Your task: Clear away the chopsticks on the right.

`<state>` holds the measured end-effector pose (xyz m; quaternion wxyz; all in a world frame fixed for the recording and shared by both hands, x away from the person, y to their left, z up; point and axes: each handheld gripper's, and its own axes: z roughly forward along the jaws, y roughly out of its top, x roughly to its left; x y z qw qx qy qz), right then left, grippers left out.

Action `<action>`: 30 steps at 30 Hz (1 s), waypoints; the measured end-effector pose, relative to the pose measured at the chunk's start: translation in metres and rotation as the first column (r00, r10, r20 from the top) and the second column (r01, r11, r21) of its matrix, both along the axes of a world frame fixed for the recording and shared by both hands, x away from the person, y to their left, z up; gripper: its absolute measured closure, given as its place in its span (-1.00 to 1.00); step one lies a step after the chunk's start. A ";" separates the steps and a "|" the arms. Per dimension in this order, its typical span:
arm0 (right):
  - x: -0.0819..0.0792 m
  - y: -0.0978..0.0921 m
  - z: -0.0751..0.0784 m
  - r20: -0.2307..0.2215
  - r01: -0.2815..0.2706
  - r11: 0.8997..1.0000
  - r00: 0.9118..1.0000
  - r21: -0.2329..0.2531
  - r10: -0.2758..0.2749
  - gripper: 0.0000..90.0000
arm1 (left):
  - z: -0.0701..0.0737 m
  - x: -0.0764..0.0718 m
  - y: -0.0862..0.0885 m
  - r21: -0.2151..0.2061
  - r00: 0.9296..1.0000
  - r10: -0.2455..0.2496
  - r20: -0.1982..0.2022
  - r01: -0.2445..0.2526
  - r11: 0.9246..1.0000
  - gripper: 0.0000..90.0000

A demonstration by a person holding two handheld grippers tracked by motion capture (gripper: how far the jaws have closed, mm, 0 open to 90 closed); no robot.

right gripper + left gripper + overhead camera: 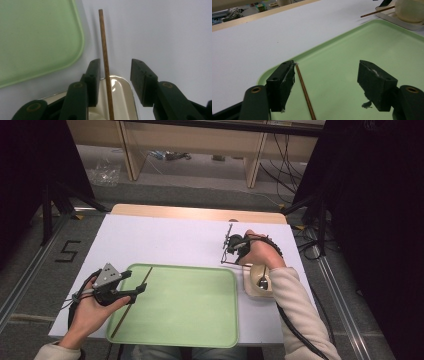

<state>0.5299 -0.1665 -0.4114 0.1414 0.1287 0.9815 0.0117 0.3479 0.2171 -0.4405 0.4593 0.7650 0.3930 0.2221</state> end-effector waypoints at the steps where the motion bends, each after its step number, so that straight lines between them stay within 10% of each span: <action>1: 0.002 0.000 -0.001 0.001 -0.034 0.999 0.999 -0.001 0.034 0.37 | 0.000 0.000 0.000 0.000 1.000 0.001 0.001 -0.001 1.000 -0.34; 19: 0.006 0.004 -0.018 -0.050 -0.021 0.998 0.999 -0.052 0.018 0.45 | -0.001 0.001 0.000 -0.004 1.000 0.002 0.004 -0.002 1.000 -0.34; 21: 0.007 0.004 -0.019 -0.057 -0.017 0.998 0.998 -0.053 0.014 0.46 | 0.000 0.001 0.000 0.004 1.000 0.000 0.007 0.000 1.000 -0.34; 23: 0.007 0.004 -0.020 -0.060 -0.011 0.998 0.998 -0.059 0.008 0.48 | 0.002 0.008 0.006 0.098 0.994 -0.074 0.078 0.066 0.993 -0.34; 30: 0.008 0.004 -0.023 -0.058 -0.019 0.998 0.998 -0.058 0.015 0.53 | 0.002 0.006 0.005 0.084 0.996 -0.059 0.063 0.053 0.995 -0.34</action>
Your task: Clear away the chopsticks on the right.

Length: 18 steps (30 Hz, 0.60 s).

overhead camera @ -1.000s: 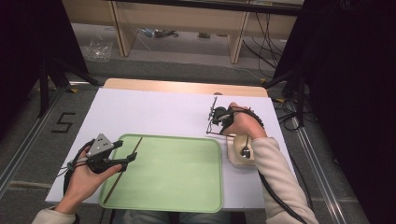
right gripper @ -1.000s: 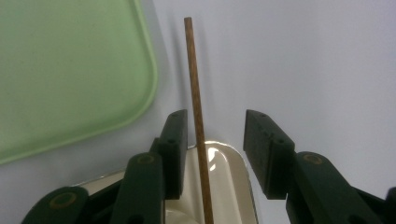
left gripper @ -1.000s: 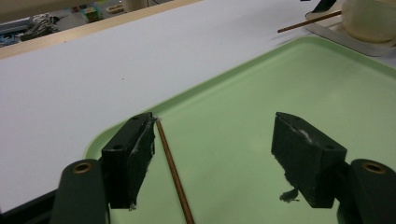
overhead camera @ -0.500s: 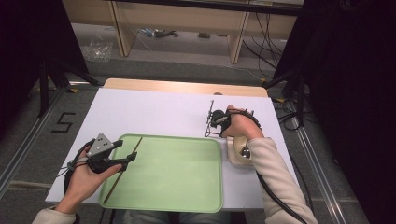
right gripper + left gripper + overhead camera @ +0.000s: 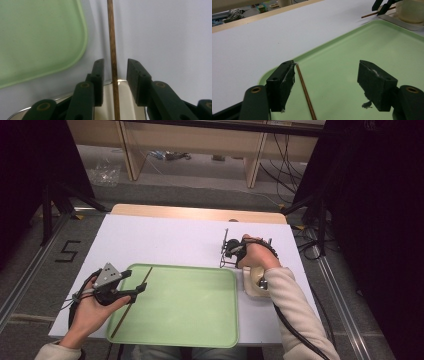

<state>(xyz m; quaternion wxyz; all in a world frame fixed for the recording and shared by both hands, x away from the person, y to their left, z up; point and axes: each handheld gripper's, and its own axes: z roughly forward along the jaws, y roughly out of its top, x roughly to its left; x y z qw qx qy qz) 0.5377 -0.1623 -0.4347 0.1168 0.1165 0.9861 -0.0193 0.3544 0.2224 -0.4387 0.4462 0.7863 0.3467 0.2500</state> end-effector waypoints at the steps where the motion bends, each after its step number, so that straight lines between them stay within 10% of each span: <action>1: 0.000 0.000 0.000 0.000 0.004 1.000 1.000 -0.002 -0.004 0.54 | 0.000 0.000 0.000 0.000 1.000 0.000 0.001 0.000 1.000 -0.34; 18: 0.001 0.004 -0.006 -0.001 -0.005 1.000 1.000 -0.024 0.005 0.77 | 0.001 0.000 0.001 0.012 1.000 -0.003 0.011 0.003 1.000 -0.34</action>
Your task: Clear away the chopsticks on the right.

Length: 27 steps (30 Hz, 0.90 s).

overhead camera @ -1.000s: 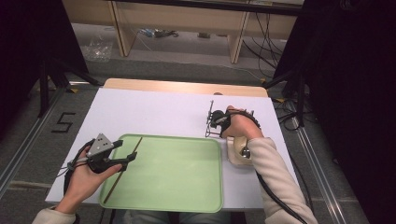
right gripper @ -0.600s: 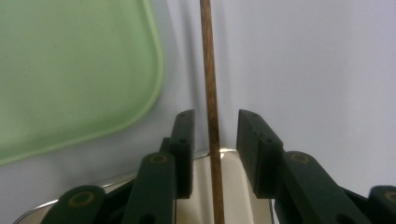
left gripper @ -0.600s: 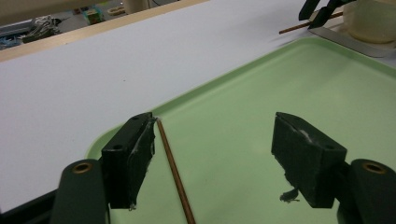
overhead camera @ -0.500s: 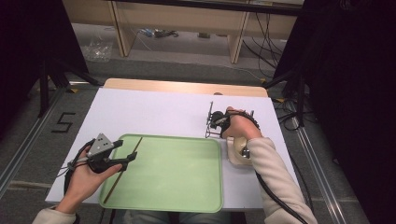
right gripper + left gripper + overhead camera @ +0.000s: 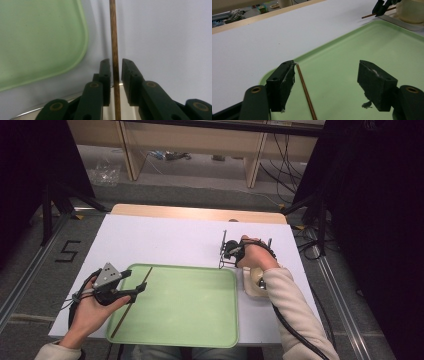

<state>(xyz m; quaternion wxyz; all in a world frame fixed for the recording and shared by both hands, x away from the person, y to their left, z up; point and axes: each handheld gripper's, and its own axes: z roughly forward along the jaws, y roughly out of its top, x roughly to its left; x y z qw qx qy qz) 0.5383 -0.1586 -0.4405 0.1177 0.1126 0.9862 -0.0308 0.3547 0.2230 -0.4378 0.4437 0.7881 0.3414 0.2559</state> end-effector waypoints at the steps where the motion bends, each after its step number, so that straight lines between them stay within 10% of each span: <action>1: 0.000 0.000 -0.001 0.002 -0.001 1.000 1.000 -0.002 0.001 0.78 | 0.000 0.000 0.000 0.000 1.000 0.000 0.000 0.000 1.000 -0.34; 27: -0.002 0.001 0.006 0.029 -0.026 1.000 0.999 0.000 0.026 0.92 | 0.000 0.000 0.000 0.004 1.000 -0.001 0.004 0.001 1.000 -0.34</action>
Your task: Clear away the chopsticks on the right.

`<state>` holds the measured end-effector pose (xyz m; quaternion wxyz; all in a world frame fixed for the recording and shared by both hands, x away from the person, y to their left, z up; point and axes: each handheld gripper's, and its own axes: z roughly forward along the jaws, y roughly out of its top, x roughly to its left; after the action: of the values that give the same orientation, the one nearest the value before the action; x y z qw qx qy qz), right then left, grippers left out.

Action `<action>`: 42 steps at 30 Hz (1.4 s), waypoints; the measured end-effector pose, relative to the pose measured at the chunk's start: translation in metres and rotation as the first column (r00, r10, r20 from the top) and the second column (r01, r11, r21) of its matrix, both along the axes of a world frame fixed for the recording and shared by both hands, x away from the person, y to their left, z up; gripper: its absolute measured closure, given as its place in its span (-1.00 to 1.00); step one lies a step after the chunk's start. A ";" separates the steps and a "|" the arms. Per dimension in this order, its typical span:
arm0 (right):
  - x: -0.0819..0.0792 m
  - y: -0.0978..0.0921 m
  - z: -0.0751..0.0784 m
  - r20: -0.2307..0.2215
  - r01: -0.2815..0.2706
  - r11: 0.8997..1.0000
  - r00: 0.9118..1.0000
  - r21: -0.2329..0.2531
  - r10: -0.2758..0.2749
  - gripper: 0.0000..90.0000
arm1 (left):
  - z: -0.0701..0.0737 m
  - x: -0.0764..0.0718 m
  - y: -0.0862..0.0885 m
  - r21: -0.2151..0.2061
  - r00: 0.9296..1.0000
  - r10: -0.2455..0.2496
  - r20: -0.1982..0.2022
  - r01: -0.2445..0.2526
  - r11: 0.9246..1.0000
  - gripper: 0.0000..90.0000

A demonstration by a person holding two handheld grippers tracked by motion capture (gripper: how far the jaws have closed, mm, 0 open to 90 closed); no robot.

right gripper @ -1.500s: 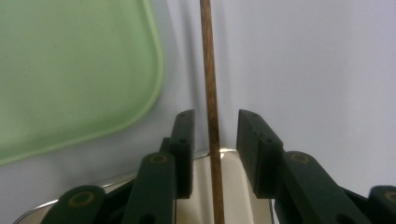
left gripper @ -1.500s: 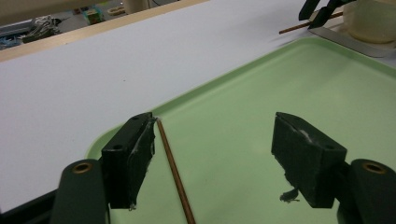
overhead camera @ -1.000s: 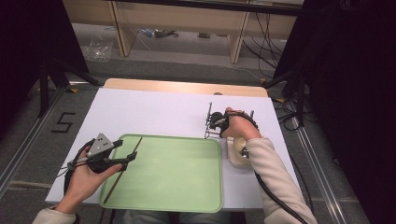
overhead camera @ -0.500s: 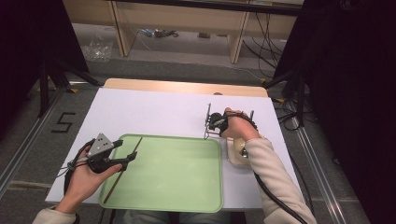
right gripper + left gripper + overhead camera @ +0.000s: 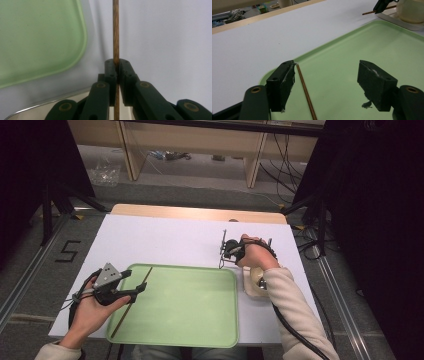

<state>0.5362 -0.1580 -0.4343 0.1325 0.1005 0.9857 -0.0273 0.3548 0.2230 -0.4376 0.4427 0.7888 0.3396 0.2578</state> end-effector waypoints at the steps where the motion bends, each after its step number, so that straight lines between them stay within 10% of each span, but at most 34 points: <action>1: 0.000 0.000 0.001 0.006 0.001 1.000 1.000 0.006 -0.001 0.92 | 0.000 0.000 0.000 -0.002 1.000 0.001 -0.001 -0.001 1.000 -0.33; 35: -0.017 0.036 0.044 0.116 -0.092 0.990 0.990 0.111 0.079 0.94 | -0.001 0.000 -0.008 -0.003 1.000 -0.027 0.010 0.027 1.000 -0.32; 36: -0.018 0.039 0.048 0.113 -0.096 0.988 0.990 0.117 0.083 0.94 | 0.003 0.007 -0.004 0.092 0.993 -0.081 0.087 0.073 0.993 -0.31; 37: -0.020 0.042 0.051 0.113 -0.077 0.989 0.992 0.125 0.063 0.94 | -0.004 -0.006 -0.017 -0.103 0.998 0.014 -0.064 -0.021 0.994 -0.31; 42: -0.022 0.051 0.065 0.163 -0.124 0.976 0.982 0.180 0.095 0.94 | -0.006 -0.004 -0.026 -0.104 0.998 -0.012 -0.065 0.005 0.995 -0.31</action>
<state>0.5147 -0.1066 -0.3696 0.1992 0.0598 0.9747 0.0818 0.3504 0.1968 -0.4433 0.4727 0.7744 0.3634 0.2116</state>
